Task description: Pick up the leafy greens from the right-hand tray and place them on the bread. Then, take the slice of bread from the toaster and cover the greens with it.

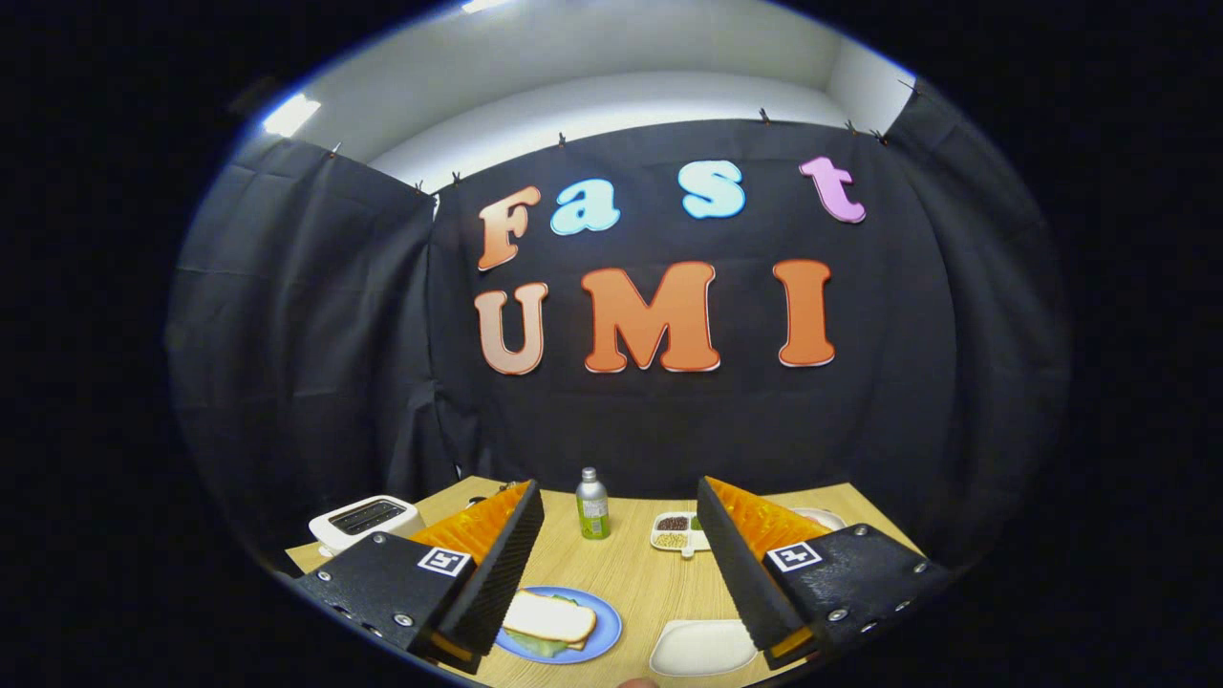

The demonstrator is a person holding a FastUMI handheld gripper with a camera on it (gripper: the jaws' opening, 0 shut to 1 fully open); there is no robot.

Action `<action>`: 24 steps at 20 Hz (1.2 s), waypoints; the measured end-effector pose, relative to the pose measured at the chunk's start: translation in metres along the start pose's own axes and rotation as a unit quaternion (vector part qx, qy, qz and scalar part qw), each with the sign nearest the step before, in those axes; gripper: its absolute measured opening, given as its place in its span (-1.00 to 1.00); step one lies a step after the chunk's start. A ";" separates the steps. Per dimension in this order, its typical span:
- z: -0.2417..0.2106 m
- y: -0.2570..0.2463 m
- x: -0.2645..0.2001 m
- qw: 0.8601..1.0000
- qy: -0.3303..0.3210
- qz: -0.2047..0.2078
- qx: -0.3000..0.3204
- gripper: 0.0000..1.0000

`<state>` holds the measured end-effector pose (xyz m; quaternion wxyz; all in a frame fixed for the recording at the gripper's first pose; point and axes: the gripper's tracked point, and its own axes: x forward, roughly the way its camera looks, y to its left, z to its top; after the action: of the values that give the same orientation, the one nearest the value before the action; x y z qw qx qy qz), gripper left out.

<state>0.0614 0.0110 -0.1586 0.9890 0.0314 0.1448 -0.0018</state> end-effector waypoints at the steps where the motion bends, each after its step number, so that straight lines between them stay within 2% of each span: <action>1: 0.004 -0.002 -0.009 1.000 -0.011 -0.006 -0.007 0.94; 8: 0.020 -0.003 -0.037 0.998 -0.043 -0.022 -0.027 0.94; 15: 0.033 -0.015 -0.050 0.996 -0.082 -0.035 -0.013 0.94; 24: 0.030 -0.026 -0.049 0.995 -0.085 -0.047 -0.019 0.94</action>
<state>0.0231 -0.0166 -0.1172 0.9970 0.0056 0.0615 -0.0477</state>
